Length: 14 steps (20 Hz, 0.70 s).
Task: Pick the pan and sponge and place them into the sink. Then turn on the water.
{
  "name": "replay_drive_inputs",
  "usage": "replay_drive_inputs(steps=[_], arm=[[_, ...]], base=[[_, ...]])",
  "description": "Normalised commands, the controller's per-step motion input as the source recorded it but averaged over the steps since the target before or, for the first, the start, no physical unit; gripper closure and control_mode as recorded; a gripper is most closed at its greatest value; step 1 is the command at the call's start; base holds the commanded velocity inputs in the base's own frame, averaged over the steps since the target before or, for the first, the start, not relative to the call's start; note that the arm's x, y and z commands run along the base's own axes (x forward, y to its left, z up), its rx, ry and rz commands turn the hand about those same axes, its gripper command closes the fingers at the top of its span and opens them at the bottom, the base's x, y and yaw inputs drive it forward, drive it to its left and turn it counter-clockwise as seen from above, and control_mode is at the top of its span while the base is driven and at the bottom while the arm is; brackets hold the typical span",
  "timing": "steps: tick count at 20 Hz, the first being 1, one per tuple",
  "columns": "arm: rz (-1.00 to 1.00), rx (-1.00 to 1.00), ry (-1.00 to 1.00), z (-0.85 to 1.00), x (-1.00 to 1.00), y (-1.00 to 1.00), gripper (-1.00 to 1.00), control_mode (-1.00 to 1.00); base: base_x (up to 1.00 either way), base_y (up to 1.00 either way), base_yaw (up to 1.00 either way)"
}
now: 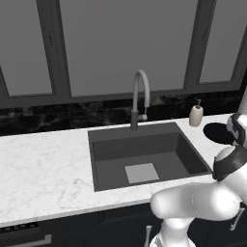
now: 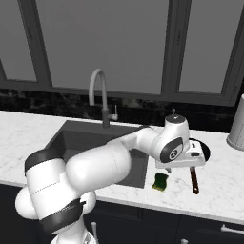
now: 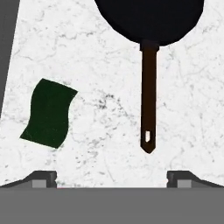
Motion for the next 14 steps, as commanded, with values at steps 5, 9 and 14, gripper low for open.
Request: replay_drive_inputs(steps=[5, 9, 14], arm=[[0.01, 0.0, 0.06, -0.24, 0.28, -0.3, -1.0, -1.0], [0.02, 0.0, 0.0, -0.17, 0.22, -0.23, -1.0, -1.0], [0.02, 0.0, 0.0, -0.18, 0.17, -0.21, -1.0, -1.0]], base=[[0.0, 0.0, 0.0], [0.0, 0.0, 0.0], [0.0, 0.0, 0.0]])
